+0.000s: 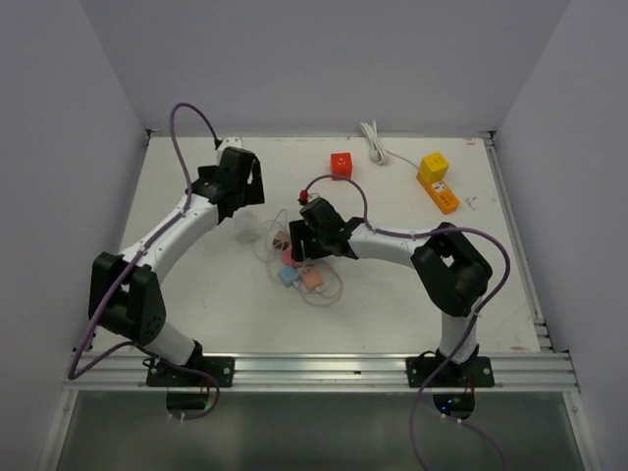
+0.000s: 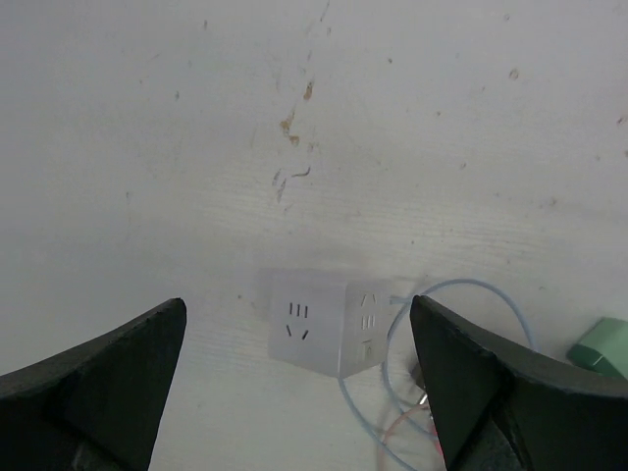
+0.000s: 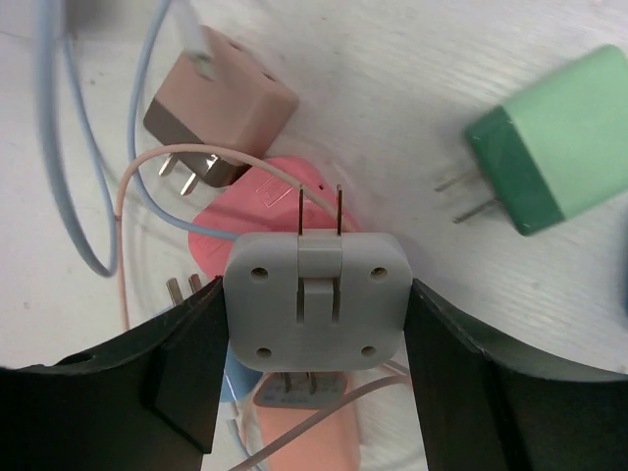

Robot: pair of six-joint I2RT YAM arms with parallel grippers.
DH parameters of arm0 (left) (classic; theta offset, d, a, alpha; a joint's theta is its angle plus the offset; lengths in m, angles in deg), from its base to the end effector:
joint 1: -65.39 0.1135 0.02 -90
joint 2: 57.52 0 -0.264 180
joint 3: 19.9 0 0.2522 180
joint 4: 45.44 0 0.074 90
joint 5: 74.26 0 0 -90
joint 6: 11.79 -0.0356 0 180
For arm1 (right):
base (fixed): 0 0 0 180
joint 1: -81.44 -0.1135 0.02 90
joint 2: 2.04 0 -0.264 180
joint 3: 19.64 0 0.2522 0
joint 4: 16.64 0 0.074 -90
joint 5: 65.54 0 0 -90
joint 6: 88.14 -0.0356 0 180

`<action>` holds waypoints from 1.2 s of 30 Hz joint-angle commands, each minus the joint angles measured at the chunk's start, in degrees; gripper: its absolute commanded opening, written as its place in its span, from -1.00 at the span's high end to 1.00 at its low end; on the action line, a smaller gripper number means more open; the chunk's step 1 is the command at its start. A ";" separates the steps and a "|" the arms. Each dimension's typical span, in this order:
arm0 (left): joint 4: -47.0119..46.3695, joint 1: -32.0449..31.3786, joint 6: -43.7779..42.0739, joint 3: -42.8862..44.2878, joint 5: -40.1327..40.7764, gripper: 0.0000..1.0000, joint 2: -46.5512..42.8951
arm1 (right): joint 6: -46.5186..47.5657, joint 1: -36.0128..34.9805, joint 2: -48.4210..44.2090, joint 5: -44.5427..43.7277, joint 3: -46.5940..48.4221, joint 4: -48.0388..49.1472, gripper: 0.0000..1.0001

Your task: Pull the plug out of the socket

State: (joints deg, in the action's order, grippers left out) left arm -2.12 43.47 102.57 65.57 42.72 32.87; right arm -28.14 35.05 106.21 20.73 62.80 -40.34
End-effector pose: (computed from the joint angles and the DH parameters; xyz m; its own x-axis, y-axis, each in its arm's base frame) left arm 0.3247 -0.1132 0.2770 -0.6520 -0.1339 -0.7463 -0.2377 0.9708 0.0336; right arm 0.2781 0.2886 0.1711 -0.8010 -0.1174 -0.5871 -0.3382 0.8979 0.2818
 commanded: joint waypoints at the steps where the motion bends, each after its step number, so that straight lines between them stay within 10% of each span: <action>1: -1.53 2.39 -1.24 2.74 -2.72 -0.99 -6.18 | 0.55 -0.98 1.70 2.14 4.78 -1.93 -0.35; 16: -10.04 6.27 -4.76 -11.03 -10.46 -0.99 -29.12 | 8.46 2.08 -8.13 -6.89 9.63 -11.33 -0.89; 36: -12.51 6.27 -7.05 -20.72 -8.00 -0.99 -34.23 | 2.58 44.00 -8.50 -12.18 1.62 -2.90 -0.86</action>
State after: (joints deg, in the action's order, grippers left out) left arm -11.86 49.51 96.86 45.44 32.54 0.48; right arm -23.13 76.08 95.19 7.83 62.04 -47.01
